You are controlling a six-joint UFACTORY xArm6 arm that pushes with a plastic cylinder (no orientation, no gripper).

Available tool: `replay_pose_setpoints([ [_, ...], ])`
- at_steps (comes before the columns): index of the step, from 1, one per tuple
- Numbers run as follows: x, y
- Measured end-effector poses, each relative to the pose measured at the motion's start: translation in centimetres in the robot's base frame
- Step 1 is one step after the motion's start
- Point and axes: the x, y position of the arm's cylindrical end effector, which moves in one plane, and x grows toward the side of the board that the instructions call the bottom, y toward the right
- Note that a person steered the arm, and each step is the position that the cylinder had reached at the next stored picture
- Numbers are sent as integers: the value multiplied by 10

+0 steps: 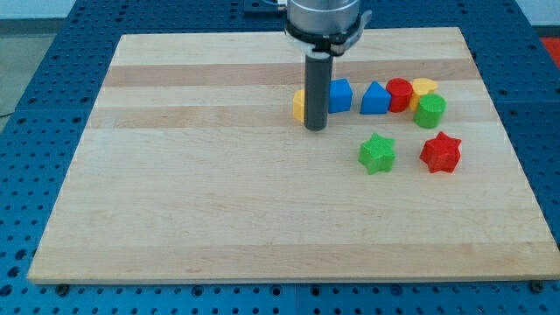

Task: Nudge the green star and the red star right a bit

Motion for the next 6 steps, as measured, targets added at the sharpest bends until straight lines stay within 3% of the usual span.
replay_pose_setpoints([
  [2,18,17],
  [4,40,132],
  [6,26,285],
])
